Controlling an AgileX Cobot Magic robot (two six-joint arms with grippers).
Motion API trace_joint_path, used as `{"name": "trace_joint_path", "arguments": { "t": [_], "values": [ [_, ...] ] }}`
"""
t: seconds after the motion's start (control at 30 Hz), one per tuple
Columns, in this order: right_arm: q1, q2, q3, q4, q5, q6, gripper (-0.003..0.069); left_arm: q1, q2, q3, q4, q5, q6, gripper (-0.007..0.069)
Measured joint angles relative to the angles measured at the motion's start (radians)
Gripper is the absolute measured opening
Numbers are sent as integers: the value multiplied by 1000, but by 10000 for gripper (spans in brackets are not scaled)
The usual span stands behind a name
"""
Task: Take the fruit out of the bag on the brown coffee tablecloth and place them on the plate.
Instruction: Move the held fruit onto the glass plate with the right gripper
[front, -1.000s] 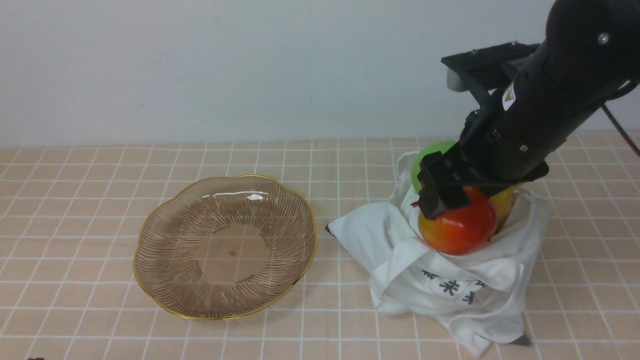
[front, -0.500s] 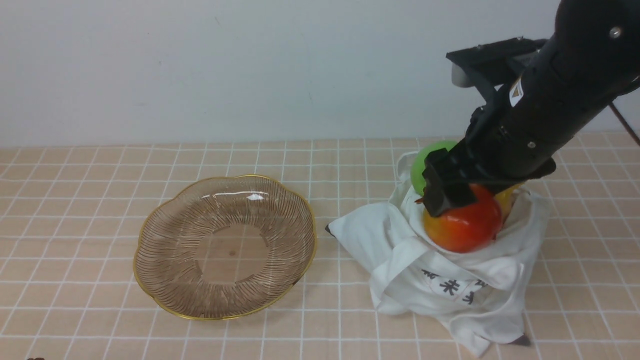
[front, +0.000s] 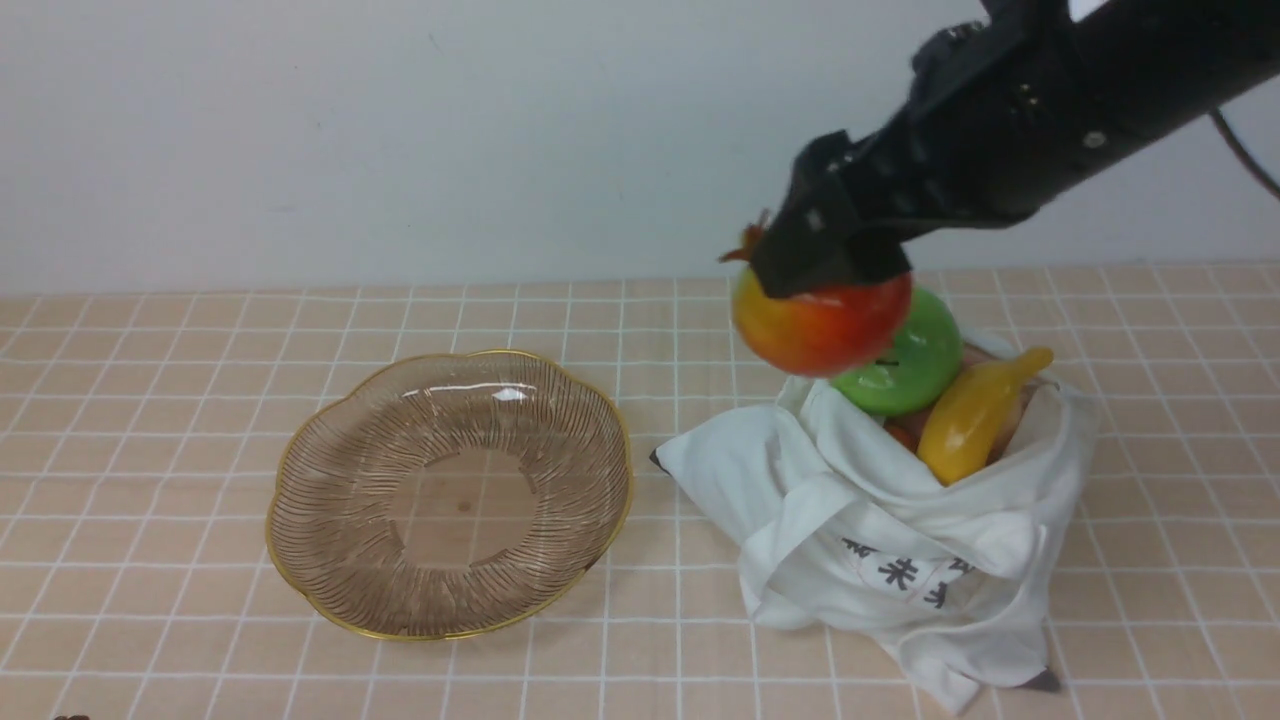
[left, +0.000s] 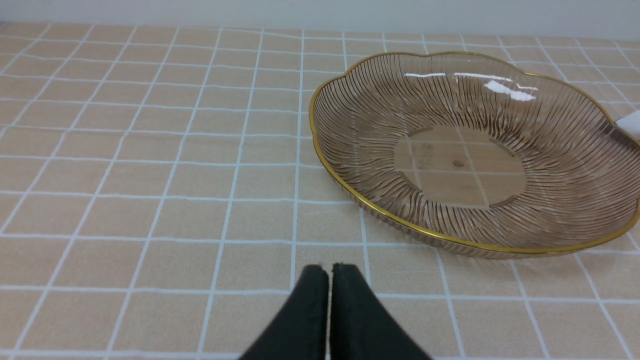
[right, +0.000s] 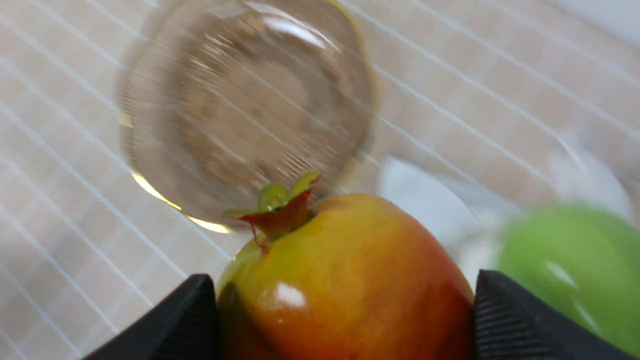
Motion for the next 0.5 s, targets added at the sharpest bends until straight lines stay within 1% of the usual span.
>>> {"name": "trace_joint_path", "arguments": {
  "t": [0.13,0.27,0.4,0.43,0.47,0.5],
  "values": [
    [124,91,-9,8,-108,-16,592,0,0,0,0,0,0,-8],
    [225,234,-9,-26,-222,-3,592,0,0,0,0,0,0,-8],
    [262,334,-9,-37,-327,3,592,0,0,0,0,0,0,-8],
    [269,376,-9,-39,-375,5,592,0,0,0,0,0,0,-8],
    [269,376,-9,-39,-375,5,592,0,0,0,0,0,0,-8],
    [272,427,-9,-44,-434,5,592,0,0,0,0,0,0,-8]
  ]
}}
